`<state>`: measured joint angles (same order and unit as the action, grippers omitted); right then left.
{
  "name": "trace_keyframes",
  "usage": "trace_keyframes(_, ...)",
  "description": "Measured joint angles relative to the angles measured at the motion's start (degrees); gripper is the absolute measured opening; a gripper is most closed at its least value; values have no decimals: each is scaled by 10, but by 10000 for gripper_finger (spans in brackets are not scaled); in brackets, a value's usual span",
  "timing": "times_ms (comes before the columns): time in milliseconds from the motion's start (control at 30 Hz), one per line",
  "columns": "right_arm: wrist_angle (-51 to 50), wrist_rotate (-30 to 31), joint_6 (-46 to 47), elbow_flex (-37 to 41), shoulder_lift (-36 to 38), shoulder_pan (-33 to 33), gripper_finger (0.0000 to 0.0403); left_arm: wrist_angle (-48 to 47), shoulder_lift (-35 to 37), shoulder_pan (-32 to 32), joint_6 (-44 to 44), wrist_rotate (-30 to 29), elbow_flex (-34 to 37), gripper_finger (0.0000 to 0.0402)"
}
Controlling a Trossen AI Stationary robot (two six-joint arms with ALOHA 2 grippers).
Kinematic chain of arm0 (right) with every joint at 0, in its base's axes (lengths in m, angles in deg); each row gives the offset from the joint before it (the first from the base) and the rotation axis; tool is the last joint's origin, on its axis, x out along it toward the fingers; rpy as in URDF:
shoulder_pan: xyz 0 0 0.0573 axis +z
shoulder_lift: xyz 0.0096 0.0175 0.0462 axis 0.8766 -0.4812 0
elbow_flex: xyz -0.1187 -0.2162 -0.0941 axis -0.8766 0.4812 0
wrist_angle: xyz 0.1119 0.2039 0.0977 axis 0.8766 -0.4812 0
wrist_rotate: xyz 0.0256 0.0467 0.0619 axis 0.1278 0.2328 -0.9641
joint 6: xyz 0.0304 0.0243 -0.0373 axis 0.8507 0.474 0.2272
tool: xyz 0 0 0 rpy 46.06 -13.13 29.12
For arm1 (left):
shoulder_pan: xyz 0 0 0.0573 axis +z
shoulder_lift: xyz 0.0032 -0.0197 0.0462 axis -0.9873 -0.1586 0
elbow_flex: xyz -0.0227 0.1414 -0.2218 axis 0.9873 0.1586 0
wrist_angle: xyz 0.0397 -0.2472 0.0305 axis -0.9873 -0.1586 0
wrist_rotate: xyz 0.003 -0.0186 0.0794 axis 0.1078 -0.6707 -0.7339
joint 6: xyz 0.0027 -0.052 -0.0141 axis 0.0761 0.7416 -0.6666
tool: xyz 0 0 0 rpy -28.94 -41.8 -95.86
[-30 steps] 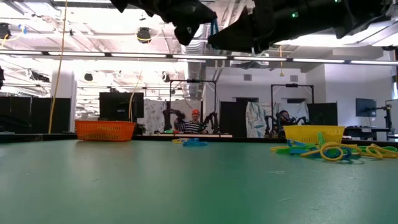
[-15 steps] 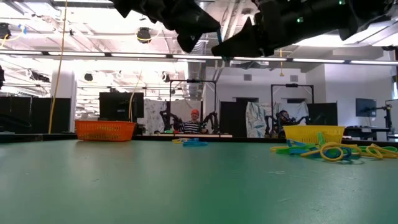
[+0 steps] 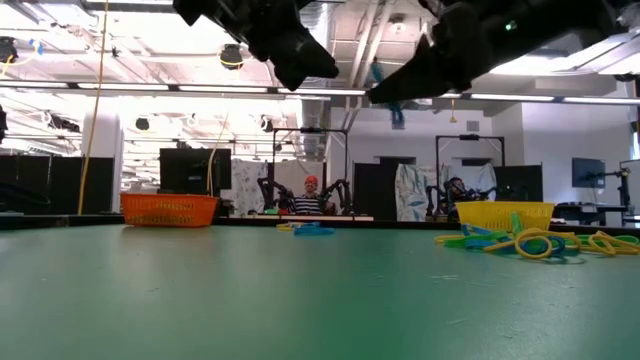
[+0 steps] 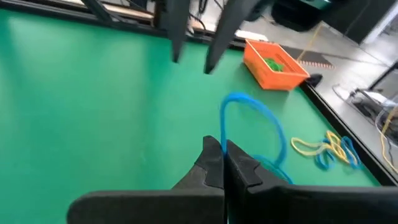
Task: Sort rubber bands into baskets
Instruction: Put the blue rubber band into the red bin
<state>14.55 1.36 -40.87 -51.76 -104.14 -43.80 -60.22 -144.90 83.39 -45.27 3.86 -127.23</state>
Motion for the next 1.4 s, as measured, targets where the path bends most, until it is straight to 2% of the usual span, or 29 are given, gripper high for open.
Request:
trace_keyframes(233,-150,6,77,0,72,33,14,-31,0,-10,-25,-23,0,127)
trace_keyframes(333,-245,5,134,0,110,55,14,-37,0,-10,-26,-23,6,134)
trace_keyframes(467,-381,-21,240,0,162,95,14,-12,0,-11,-23,-24,50,133)
trace_keyframes(833,-696,-152,599,0,267,234,14,189,0,-12,14,-23,208,133)
trace_keyframes(967,-749,-211,707,0,278,278,14,236,0,-12,24,-40,246,132)
trace_keyframes(1133,-770,-278,807,0,274,317,17,241,0,-12,27,-71,256,132)
trace_keyframes(1400,-768,-297,898,0,249,347,29,253,0,-12,21,-83,257,132)
